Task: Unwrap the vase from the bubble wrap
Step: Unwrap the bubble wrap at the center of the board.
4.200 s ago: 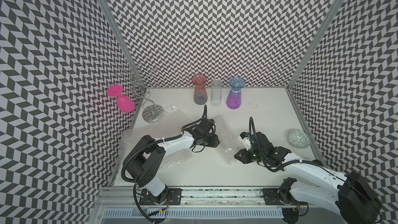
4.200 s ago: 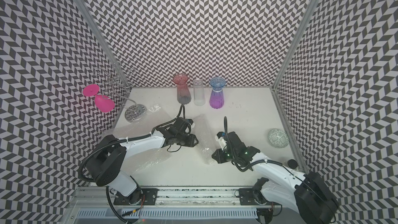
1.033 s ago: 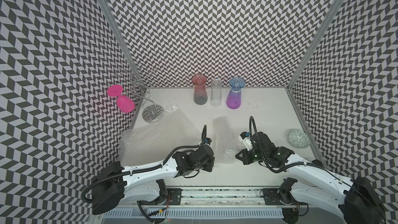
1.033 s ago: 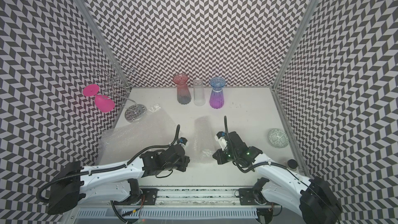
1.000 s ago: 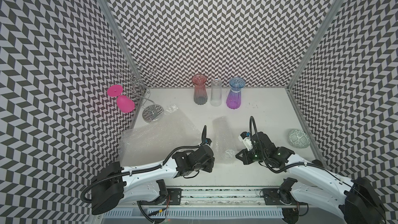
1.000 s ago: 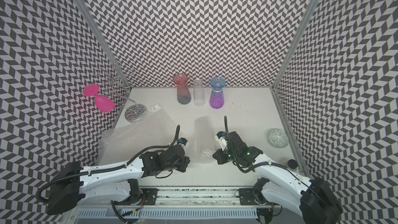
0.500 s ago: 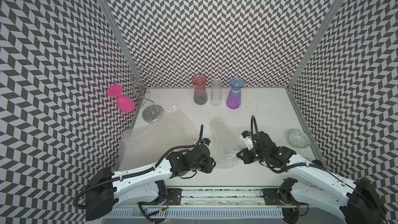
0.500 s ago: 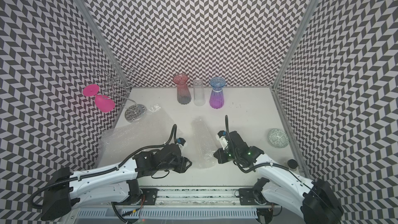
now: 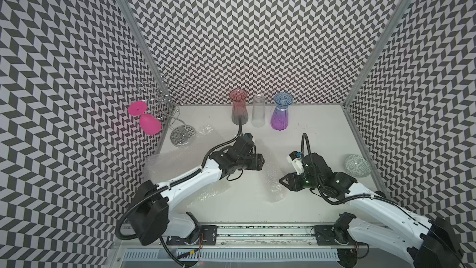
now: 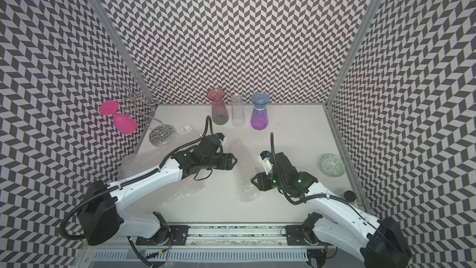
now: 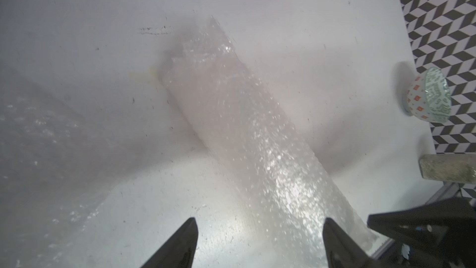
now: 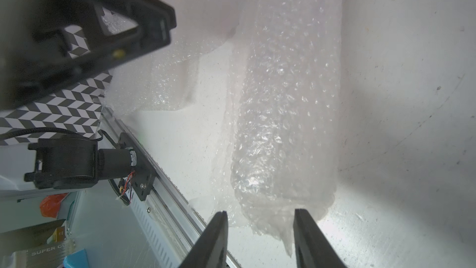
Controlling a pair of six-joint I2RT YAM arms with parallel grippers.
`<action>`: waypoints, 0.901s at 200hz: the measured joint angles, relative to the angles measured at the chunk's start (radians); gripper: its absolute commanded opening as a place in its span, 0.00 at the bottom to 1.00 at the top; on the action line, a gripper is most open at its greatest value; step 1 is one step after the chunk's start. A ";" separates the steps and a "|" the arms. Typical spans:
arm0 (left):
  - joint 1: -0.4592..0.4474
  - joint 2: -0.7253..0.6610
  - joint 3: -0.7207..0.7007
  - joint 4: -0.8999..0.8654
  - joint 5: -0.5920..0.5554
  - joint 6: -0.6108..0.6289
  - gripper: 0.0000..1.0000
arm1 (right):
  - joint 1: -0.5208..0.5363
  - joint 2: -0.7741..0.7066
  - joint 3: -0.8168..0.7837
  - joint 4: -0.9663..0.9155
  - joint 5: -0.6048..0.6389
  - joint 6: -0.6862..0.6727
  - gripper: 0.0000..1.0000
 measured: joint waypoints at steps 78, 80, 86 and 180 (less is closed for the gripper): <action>0.035 0.192 0.134 -0.021 -0.035 0.066 0.62 | 0.000 0.232 0.210 0.045 0.090 -0.023 0.60; 0.035 0.191 0.131 -0.021 -0.034 0.066 0.62 | -0.001 0.238 0.215 0.046 0.091 -0.024 0.60; 0.035 0.191 0.125 -0.021 -0.034 0.065 0.62 | -0.005 0.270 0.237 0.048 0.095 -0.028 0.60; 0.055 0.249 0.090 0.026 -0.018 0.078 0.42 | -0.079 0.526 0.334 0.090 0.034 -0.067 0.60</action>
